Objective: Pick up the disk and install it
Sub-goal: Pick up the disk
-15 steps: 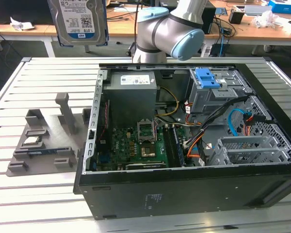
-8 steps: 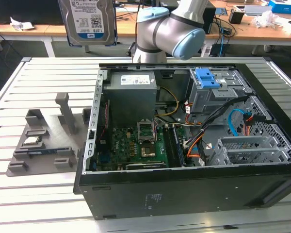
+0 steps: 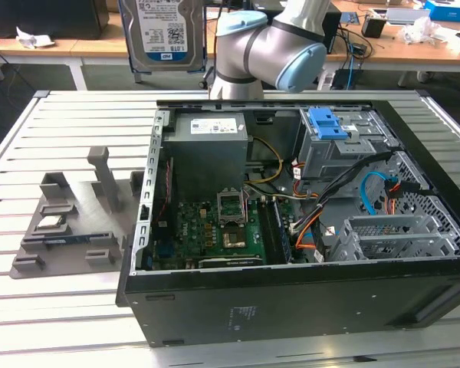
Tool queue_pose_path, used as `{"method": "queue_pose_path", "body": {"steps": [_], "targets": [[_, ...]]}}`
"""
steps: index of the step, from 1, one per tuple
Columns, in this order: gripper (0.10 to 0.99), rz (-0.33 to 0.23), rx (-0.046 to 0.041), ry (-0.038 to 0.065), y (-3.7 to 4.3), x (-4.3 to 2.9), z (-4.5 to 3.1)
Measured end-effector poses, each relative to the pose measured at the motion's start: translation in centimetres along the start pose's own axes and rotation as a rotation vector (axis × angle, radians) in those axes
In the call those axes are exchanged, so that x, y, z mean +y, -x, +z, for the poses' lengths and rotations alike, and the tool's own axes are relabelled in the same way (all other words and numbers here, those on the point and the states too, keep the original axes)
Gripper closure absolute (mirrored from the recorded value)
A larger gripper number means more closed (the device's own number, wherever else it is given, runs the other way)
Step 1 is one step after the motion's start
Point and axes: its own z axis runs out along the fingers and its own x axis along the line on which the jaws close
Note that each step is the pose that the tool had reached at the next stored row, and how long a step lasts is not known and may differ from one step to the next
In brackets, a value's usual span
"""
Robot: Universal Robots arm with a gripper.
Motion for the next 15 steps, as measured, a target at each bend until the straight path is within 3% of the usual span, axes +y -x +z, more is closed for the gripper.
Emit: {"method": "queue_pose_path", "body": {"steps": [9,12,15], "targets": [[0.722,0.000,0.0000,0.000,-0.08,-3.27,-0.15],[0.722,0.000,0.0000,0.000,-0.11,-4.71,-0.22],[0.722,0.000,0.0000,0.000,-0.13,-5.55,-0.25]]}}
